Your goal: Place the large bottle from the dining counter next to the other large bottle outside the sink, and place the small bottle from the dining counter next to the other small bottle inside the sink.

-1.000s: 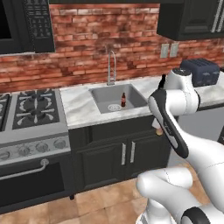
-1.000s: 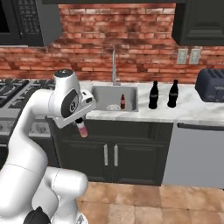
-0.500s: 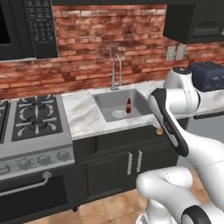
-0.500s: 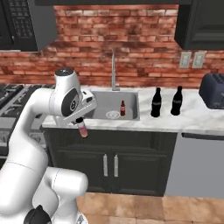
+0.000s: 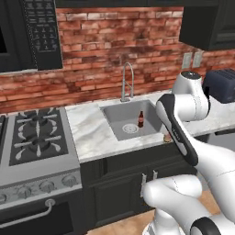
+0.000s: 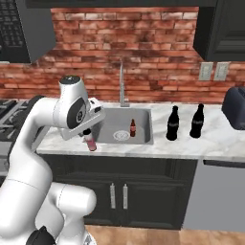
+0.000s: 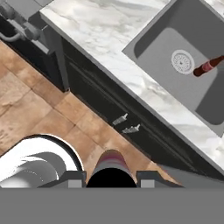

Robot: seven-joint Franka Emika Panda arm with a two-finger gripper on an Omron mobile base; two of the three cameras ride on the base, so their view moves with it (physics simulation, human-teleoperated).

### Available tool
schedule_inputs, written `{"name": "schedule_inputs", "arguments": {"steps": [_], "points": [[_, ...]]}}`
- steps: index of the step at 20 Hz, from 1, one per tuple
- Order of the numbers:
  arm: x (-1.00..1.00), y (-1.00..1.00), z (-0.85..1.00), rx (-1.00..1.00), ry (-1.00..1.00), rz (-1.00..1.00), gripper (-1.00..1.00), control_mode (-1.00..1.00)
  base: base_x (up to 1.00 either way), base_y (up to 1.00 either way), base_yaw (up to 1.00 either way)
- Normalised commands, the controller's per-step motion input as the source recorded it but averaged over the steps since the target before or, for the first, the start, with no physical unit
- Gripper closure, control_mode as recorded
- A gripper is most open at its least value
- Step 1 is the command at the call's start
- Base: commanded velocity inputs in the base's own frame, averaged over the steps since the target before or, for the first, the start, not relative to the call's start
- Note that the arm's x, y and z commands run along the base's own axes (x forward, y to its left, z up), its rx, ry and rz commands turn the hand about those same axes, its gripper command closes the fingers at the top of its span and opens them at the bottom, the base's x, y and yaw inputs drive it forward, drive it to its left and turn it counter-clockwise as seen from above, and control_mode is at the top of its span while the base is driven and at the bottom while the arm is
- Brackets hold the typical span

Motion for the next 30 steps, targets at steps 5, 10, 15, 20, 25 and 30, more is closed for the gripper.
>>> {"name": "schedule_inputs", "arguments": {"steps": [5,10,15,20,25,30], "points": [[0.00,0.00,0.00,0.00,0.00,0.00,1.00,1.00,0.57,0.18,-0.02],[0.00,0.00,0.00,0.00,0.00,0.00,1.00,1.00,0.49,0.23,-0.01],[0.00,0.00,0.00,0.00,0.00,0.00,1.00,1.00,0.47,0.18,0.00],[0.00,0.00,0.00,0.00,0.00,0.00,1.00,1.00,0.44,0.10,0.00],[0.00,0.00,0.00,0.00,0.00,0.00,1.00,1.00,0.41,0.03,0.00],[0.00,0.00,0.00,0.00,0.00,0.00,1.00,1.00,0.38,0.00,0.00]]}}
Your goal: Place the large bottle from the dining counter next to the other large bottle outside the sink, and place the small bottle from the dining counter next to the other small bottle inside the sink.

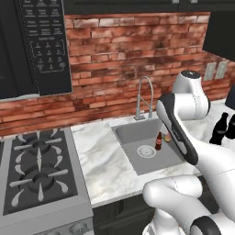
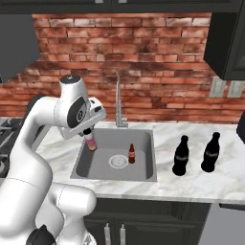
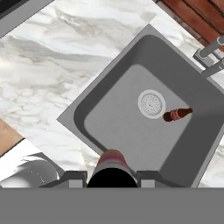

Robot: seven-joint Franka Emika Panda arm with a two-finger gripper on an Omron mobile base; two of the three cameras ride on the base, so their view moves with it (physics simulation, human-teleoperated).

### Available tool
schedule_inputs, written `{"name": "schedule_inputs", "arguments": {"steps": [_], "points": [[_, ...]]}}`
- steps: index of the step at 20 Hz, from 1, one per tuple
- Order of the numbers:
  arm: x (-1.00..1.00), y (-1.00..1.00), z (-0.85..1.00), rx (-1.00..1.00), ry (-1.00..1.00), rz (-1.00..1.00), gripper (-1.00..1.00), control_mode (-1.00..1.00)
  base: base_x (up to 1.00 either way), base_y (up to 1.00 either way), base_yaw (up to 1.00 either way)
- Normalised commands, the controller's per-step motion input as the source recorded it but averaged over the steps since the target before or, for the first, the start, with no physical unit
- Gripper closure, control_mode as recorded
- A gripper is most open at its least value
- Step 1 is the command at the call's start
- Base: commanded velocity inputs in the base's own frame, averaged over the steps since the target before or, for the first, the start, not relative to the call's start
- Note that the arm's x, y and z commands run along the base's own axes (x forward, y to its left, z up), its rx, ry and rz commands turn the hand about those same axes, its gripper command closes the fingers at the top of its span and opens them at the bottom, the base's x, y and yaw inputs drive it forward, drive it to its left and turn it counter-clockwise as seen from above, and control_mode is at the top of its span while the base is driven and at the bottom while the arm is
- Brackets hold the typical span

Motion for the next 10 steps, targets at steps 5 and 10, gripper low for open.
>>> {"name": "schedule_inputs", "arguments": {"steps": [5,10], "points": [[0.00,0.00,0.00,0.00,0.00,0.00,1.00,1.00,0.36,0.00,0.01],[0.00,0.00,0.00,0.00,0.00,0.00,1.00,1.00,0.36,0.00,0.04]]}}
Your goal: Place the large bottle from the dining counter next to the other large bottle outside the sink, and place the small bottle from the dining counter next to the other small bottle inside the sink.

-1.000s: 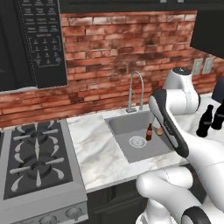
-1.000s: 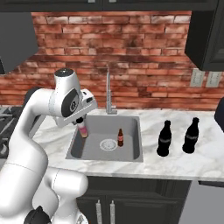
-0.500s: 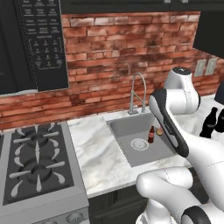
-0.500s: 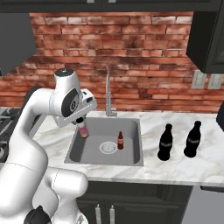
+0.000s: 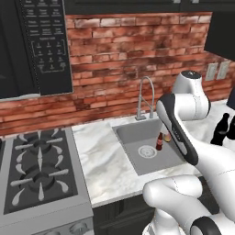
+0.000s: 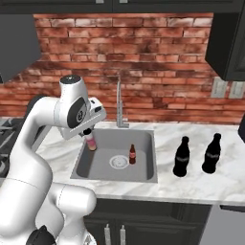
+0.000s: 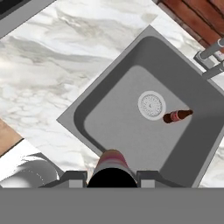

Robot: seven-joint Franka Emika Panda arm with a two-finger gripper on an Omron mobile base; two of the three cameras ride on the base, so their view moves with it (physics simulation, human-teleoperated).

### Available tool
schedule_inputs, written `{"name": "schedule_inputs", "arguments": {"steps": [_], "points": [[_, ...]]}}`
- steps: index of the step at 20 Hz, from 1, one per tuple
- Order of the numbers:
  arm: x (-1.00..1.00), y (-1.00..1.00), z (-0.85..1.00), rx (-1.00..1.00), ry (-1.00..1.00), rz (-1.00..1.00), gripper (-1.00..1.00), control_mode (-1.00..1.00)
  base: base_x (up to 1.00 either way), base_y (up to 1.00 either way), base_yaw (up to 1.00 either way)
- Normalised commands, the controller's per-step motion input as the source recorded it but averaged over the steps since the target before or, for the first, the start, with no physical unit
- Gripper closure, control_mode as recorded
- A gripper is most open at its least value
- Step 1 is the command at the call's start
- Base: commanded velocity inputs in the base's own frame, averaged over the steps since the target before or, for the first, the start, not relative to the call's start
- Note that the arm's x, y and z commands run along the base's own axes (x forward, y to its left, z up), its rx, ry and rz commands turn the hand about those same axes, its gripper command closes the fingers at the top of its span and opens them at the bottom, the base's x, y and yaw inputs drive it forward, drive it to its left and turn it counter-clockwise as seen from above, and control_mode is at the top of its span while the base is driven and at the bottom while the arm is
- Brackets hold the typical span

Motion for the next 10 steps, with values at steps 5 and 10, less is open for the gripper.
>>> {"name": "schedule_inputs", "arguments": {"steps": [5,10], "points": [[0.00,0.00,0.00,0.00,0.00,0.00,1.00,1.00,0.32,0.00,0.06],[0.00,0.00,0.00,0.00,0.00,0.00,1.00,1.00,0.30,0.00,0.12]]}}
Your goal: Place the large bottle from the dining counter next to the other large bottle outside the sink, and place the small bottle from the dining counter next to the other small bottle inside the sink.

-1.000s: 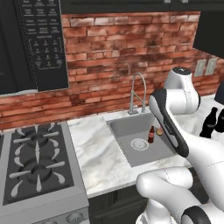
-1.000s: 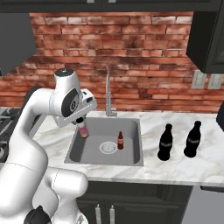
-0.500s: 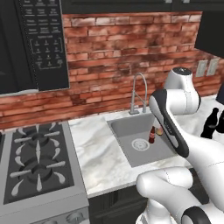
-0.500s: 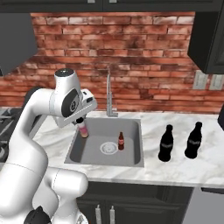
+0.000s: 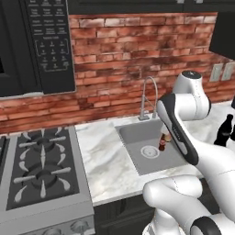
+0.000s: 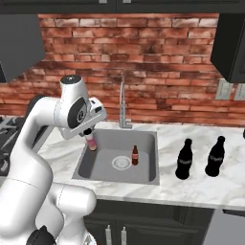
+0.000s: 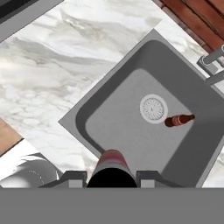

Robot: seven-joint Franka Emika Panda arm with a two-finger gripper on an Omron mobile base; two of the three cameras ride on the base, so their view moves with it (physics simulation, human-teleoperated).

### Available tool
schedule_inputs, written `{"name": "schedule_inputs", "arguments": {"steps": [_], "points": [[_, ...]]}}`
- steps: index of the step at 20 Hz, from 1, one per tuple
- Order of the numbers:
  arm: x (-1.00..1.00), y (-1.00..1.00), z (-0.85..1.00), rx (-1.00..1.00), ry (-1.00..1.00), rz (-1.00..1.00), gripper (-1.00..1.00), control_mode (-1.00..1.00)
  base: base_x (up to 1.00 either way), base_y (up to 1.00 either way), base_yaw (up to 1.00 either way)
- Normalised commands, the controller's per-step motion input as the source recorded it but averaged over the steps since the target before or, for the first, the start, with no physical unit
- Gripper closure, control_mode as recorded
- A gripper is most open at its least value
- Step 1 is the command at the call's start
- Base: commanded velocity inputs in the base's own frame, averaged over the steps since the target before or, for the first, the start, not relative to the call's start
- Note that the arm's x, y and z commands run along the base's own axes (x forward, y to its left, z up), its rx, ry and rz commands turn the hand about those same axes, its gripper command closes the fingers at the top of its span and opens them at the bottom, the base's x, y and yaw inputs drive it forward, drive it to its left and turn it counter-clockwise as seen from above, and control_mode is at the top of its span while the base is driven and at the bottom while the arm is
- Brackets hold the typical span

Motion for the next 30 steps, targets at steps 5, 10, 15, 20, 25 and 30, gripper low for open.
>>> {"name": "schedule_inputs", "arguments": {"steps": [5,10,15,20,25,30], "points": [[0.00,0.00,0.00,0.00,0.00,0.00,1.00,1.00,0.30,0.00,0.21],[0.00,0.00,0.00,0.00,0.00,0.00,1.00,1.00,0.28,0.00,0.22],[0.00,0.00,0.00,0.00,0.00,0.00,1.00,1.00,0.15,0.00,0.11],[0.00,0.00,0.00,0.00,0.00,0.00,1.00,1.00,0.07,0.00,0.02],[0.00,0.00,0.00,0.00,0.00,0.00,1.00,1.00,0.06,0.00,0.02],[0.00,0.00,0.00,0.00,0.00,0.00,1.00,-1.00,0.01,0.00,0.00]]}}
